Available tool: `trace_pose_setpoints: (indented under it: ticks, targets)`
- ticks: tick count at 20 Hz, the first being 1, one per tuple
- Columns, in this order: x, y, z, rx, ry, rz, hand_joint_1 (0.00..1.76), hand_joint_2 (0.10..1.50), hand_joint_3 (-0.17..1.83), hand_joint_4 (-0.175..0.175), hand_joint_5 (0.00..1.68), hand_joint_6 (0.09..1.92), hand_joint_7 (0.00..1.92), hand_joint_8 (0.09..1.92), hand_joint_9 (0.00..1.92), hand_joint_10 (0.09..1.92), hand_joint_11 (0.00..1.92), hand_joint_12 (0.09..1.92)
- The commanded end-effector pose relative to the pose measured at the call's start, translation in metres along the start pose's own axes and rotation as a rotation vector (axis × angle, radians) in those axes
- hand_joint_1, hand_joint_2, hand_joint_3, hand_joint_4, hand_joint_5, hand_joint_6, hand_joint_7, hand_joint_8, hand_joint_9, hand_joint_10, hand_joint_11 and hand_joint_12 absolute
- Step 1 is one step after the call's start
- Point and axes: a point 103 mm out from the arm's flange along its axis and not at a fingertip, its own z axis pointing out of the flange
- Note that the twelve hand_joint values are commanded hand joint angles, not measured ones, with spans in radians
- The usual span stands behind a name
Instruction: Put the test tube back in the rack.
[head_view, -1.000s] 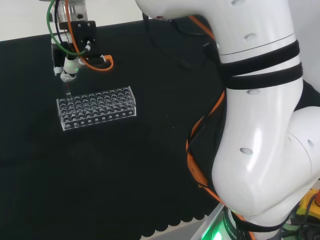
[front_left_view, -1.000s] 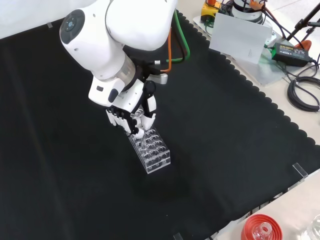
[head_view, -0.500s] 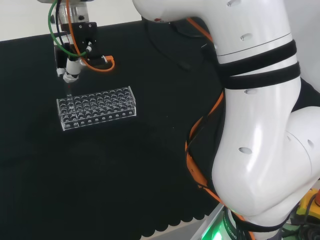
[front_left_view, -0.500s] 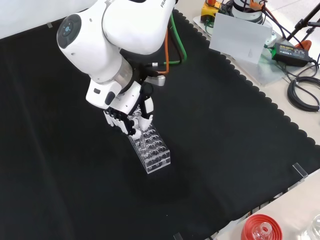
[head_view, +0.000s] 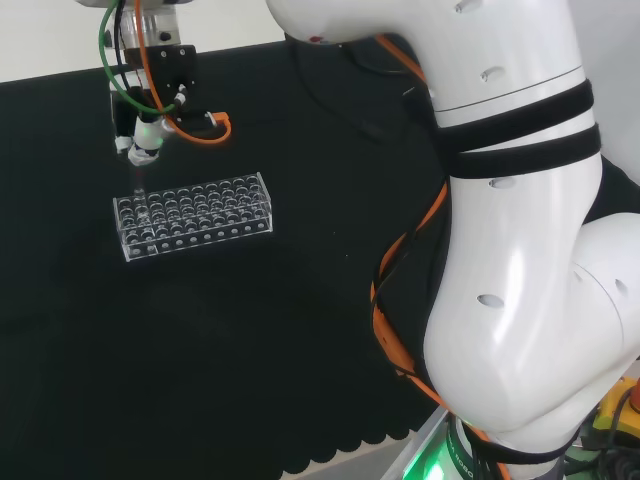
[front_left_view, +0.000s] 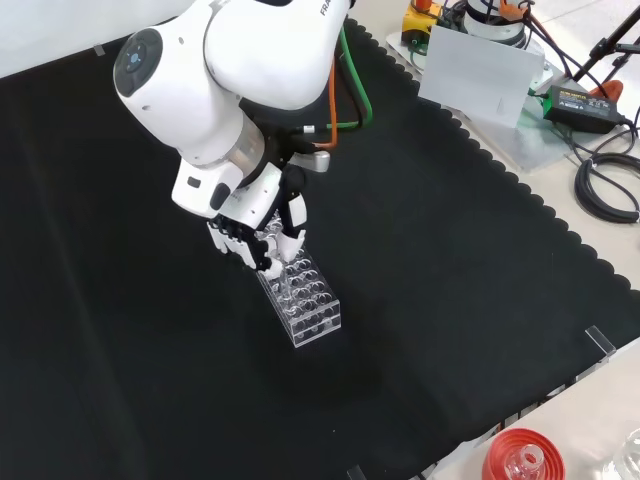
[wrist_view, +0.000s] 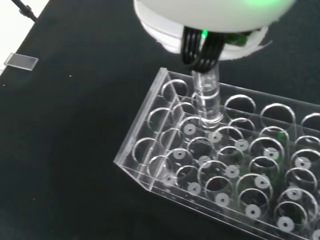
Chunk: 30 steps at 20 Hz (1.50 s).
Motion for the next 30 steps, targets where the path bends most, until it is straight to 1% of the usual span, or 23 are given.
trace_pose_setpoints:
  ticks: [1, 11, 18, 30]
  targets:
    - [0.007, 0.001, 0.004, 0.003, 0.004, -0.014, 1.43, 0.65, 0.62, -0.175, 1.27, 0.40, 1.38, 0.78, 1.28, 0.61, 1.06, 1.13]
    - [0.007, -0.001, 0.010, 0.021, 0.011, -0.011, 1.43, 0.65, 0.62, -0.175, 1.27, 0.40, 1.38, 0.78, 1.28, 0.61, 1.06, 1.13]
    - [0.015, 0.006, 0.025, 0.043, 0.012, -0.024, 1.43, 0.65, 0.62, -0.175, 1.27, 0.40, 1.38, 0.78, 1.28, 0.61, 1.06, 1.13]
    - [0.016, 0.009, 0.028, 0.055, 0.009, -0.034, 1.43, 0.65, 0.62, -0.175, 1.27, 0.40, 1.38, 0.78, 1.28, 0.61, 1.06, 1.13]
